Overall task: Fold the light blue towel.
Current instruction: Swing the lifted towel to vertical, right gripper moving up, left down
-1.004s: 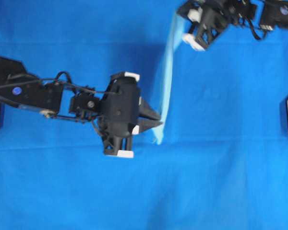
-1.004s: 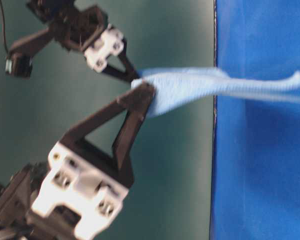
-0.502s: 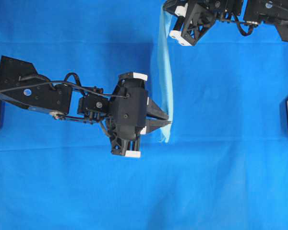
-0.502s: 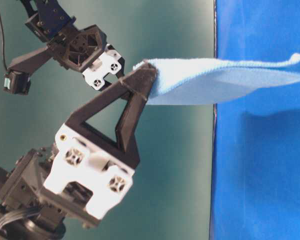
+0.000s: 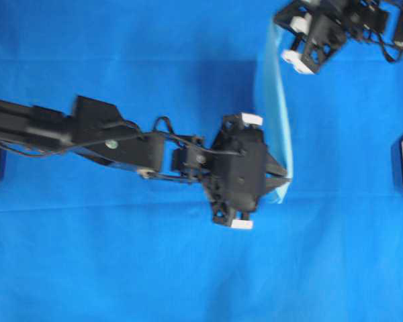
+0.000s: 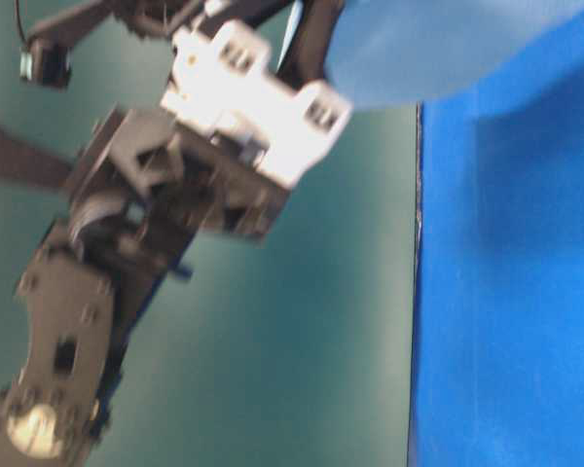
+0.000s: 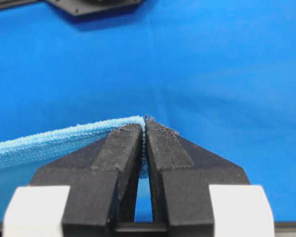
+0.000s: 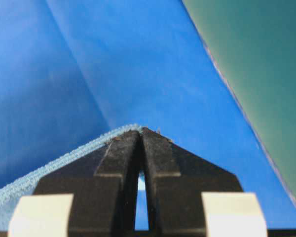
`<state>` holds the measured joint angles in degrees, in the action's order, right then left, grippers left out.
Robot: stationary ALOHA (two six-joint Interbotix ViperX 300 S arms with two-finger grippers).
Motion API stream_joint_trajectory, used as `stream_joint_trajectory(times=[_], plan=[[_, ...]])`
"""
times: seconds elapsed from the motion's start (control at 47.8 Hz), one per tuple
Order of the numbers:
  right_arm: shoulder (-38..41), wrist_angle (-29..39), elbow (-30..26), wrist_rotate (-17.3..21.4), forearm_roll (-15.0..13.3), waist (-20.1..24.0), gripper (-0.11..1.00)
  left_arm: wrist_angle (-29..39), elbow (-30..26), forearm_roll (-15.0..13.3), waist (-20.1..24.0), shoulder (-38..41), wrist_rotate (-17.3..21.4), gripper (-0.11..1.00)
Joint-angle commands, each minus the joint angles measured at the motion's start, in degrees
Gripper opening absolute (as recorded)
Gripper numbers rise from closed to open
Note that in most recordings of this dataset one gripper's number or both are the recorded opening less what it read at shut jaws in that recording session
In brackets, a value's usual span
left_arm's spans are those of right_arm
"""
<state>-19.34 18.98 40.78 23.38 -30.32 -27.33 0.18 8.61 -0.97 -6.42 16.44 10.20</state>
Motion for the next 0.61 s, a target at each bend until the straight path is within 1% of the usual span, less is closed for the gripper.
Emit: stream_joint_trajectory(times=[0.0,0.125,0.23,0.293,0.418,0.586], plan=[[-3.96,0.53,0.88,0.09,-0.35,-2.46,0.01,-0.53,-4.39,-0.09,-2.11,0.53,0.88,0.02],[-4.83,1.05,2.20,0.09,-0.26,-2.46,0.01,-0.35,-5.89,-0.09,-2.11,1.58,2.02,0.02],[-3.08,0.26,1.93,0.09,-0.18,-2.46,0.01,-0.18,-4.75,-0.09,-2.11,1.32,2.02,0.02],[-1.23,-1.05,1.41,0.09,-0.18,-2.46,0.01,-0.18,-3.52,-0.09,-2.02,0.70,0.97,0.02],[3.52,-4.83,-0.26,0.18,0.09,-2.46,0.01,-0.62,1.14,-0.18,-2.02,-1.14,-1.76,0.02],[10.81,-10.72,-3.78,0.18,0.44,-2.02,0.01,-2.37,8.17,-0.44,-2.29,-4.22,-2.46,0.02]])
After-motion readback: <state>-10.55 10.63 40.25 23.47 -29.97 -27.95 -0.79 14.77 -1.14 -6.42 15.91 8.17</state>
